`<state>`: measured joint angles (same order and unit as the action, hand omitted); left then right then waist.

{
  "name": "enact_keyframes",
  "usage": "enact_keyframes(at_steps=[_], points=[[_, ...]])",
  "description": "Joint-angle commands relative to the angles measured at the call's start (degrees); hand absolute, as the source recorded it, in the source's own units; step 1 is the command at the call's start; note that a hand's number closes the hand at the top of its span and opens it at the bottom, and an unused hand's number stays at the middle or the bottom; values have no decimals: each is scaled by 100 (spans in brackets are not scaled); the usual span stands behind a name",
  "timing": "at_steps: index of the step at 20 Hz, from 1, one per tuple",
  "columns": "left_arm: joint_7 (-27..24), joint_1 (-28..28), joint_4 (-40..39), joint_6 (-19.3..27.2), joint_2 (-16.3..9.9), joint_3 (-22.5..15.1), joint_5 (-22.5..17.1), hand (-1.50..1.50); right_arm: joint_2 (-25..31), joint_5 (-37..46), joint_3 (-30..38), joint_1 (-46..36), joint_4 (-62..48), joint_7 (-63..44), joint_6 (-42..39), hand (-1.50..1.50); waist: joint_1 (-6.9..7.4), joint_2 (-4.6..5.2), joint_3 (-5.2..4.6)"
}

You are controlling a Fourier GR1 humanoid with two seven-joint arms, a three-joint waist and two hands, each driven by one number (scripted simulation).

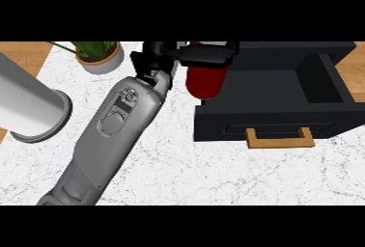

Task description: Pick up the can, place it into the drawer and close the drawer

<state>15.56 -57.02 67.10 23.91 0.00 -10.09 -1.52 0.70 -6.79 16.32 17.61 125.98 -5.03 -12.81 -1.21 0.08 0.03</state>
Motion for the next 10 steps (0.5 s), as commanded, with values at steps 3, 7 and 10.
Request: enact_keyframes(at_steps=[3,7,10], points=[[389,-1033,-648,513,0,-245,-242,150,-65,231,-274,-72,197,-284,174,-150,-13,2,-1],[-99,-1554,-1691,609,0,-214,-564,150,-65,123,-235,-106,255,-198,98,-150,-100,25,1],[157,-2141,-2081,860,0,-381,-780,150,27,-133,43,-26,-15,-32,-101,-150,-142,21,5]])
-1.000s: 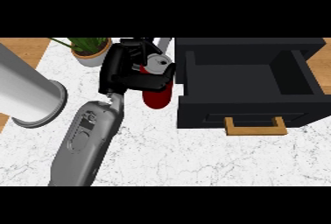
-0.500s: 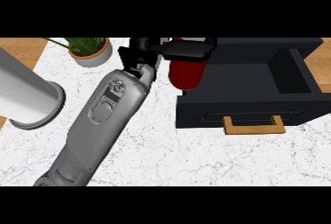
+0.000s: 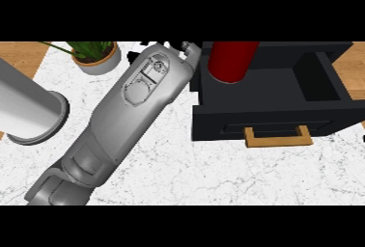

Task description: Pick up the can, place it into the drawer and close the drawer

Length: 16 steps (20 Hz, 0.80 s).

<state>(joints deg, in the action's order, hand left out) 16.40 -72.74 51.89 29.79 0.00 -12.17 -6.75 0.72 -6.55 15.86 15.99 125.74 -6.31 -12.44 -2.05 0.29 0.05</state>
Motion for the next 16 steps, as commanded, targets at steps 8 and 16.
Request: enact_keyframes(at_steps=[8,16], points=[[-467,-1009,-1457,264,0,-500,-932,150,64,195,-47,-505,-206,-163,185,-150,-45,22,2],[-1073,-896,-1996,489,0,-1198,-1651,150,147,86,75,-340,-335,135,-39,-150,-231,55,8]])
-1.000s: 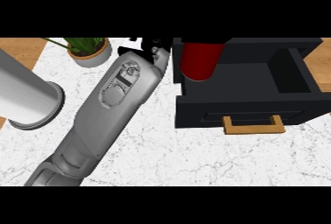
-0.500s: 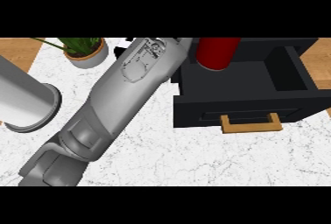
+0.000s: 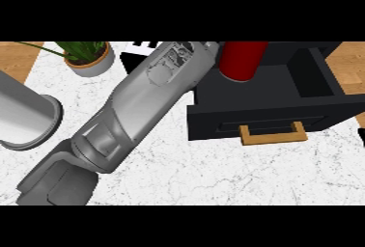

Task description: Pick up the can, place it into the drawer and close the drawer

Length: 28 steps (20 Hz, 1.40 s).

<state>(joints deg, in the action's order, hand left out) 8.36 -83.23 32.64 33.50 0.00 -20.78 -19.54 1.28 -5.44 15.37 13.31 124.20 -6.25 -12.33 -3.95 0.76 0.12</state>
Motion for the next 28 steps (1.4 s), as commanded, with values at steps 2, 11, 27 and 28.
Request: enact_keyframes(at_steps=[2,11,27,28], points=[[-289,-282,-656,-64,0,-69,-333,150,82,-130,116,-41,-142,66,-87,-150,-85,38,4],[-717,-295,-1006,157,0,-595,-628,150,106,207,-104,-492,-326,-93,84,-150,-196,80,6],[-1159,260,-1181,751,0,-1340,-928,-150,144,200,-176,-869,-239,-363,222,-150,-321,105,1],[-909,176,-1038,915,0,-1482,-982,-150,245,67,-79,-934,-324,-302,127,-150,-371,93,7]])
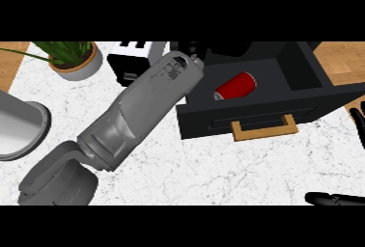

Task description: Pick up the can, place it into the drawer and close the drawer

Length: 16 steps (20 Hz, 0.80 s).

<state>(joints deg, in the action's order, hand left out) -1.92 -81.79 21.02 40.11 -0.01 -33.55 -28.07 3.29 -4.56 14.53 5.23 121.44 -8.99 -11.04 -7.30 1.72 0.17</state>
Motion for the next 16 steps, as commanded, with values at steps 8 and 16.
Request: enact_keyframes(at_steps=[8,16], points=[[-223,109,39,494,1,-209,-378,-150,-139,173,-221,180,145,191,-37,-150,1,6,-1],[-134,-37,170,539,1,-134,-785,-150,409,1532,-432,-179,421,448,69,-150,80,4,-10]])
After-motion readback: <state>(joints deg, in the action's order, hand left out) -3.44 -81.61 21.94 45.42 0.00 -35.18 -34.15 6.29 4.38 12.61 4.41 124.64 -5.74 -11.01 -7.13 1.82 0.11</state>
